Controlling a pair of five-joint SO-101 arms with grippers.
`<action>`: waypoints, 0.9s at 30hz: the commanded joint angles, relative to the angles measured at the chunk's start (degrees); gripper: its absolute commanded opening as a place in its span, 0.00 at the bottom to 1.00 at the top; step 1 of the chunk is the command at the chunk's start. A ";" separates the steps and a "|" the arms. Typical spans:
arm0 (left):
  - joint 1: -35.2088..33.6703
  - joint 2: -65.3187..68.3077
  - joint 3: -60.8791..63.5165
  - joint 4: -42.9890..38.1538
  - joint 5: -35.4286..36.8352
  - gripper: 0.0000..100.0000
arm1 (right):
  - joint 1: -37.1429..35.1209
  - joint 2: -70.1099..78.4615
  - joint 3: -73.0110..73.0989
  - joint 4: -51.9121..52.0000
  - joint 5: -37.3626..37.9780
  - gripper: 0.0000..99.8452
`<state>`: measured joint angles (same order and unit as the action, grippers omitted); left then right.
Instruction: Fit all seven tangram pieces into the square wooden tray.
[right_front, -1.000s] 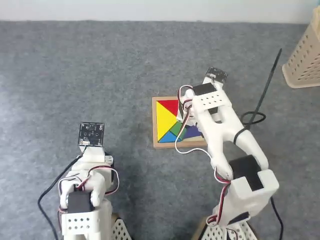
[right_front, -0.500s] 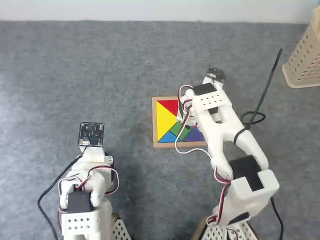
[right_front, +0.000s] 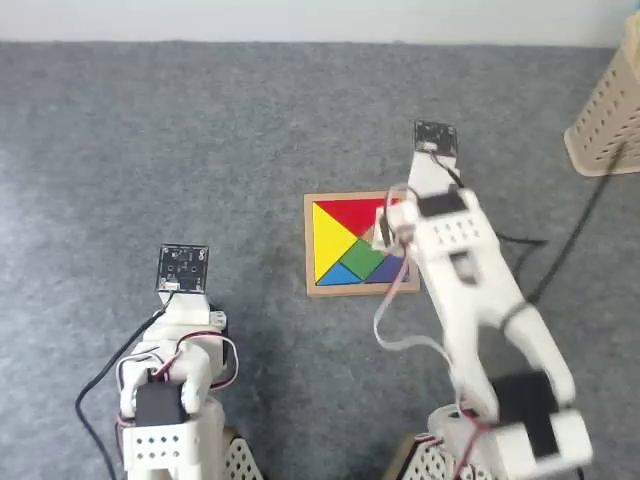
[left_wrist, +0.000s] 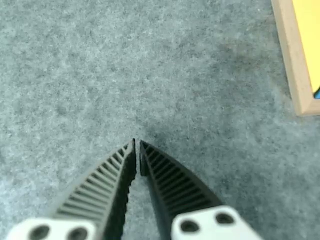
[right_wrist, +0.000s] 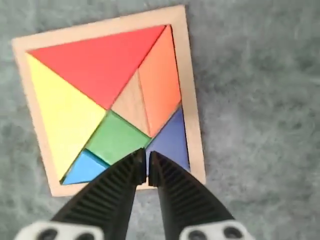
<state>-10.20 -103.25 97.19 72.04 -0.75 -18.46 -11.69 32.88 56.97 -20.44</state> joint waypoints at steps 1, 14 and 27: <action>-0.09 -0.97 -0.66 0.26 0.53 0.01 | 0.84 -13.76 11.43 -8.66 4.57 0.01; -0.09 -0.97 -0.66 0.26 0.53 0.01 | 12.00 -49.71 50.64 -20.44 24.26 0.01; -0.09 -0.97 -0.66 0.26 0.53 0.01 | 15.25 -89.80 63.65 1.10 26.02 0.01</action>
<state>-10.20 -103.25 97.19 72.04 -0.75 -3.96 -92.84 95.82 51.08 4.44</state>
